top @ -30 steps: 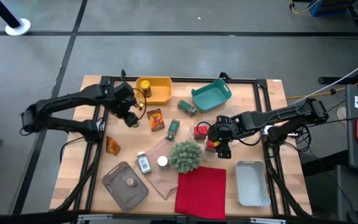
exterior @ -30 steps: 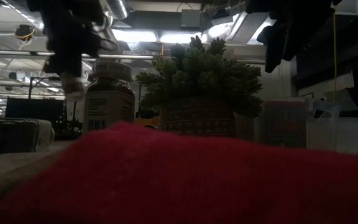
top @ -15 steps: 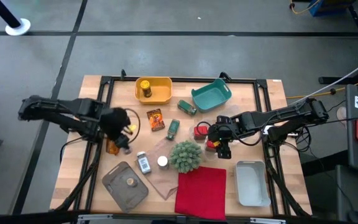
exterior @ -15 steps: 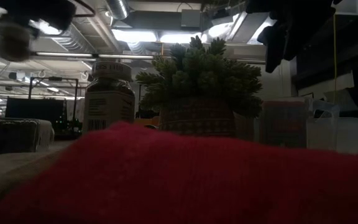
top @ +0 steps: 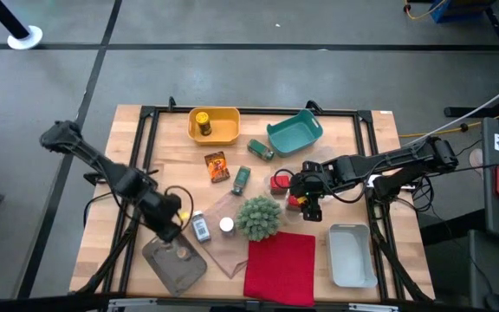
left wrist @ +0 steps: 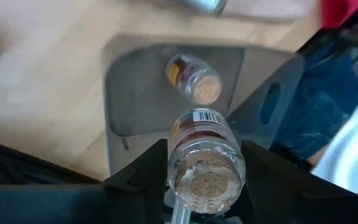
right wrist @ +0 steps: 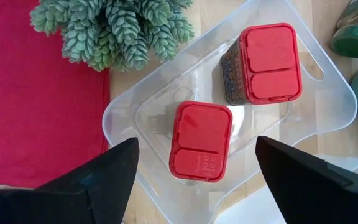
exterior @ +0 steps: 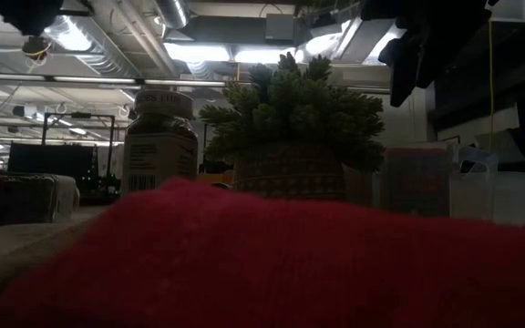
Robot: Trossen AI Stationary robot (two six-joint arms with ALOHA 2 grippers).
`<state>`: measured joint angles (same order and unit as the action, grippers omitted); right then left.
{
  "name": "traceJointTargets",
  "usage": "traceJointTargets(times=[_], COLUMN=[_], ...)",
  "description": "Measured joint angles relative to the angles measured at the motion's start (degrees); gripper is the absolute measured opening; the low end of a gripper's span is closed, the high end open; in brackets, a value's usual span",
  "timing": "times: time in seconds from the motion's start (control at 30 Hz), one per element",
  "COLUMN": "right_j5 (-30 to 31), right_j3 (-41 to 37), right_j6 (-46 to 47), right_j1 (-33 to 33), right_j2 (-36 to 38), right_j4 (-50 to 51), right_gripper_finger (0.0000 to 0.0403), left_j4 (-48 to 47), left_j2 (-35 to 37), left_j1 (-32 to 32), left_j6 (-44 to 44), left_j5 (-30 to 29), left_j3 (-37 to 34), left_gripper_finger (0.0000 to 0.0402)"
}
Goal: Sort spices by type
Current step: Put the brown seasoning bottle into the black bin
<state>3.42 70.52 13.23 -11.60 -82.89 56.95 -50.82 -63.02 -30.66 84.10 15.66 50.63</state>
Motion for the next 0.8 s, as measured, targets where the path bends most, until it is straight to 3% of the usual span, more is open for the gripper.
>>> traceJointTargets(times=[0.4,0.8], right_j5=[0.0,0.0], right_j3=[0.0,0.0], right_j6=[-1.5,-1.6], right_j1=[0.0,0.0], right_j2=[0.0,0.0], right_j4=[0.0,-0.1], right_gripper_finger=[0.0324,0.0324], left_j4=[0.8,0.8], left_j2=[-11.5,-16.8], left_j1=[-6.9,-9.9], left_j6=[2.5,2.5], left_j5=[-2.1,-11.4], left_j3=[0.0,0.0], left_gripper_finger=[0.0166,0.0166])
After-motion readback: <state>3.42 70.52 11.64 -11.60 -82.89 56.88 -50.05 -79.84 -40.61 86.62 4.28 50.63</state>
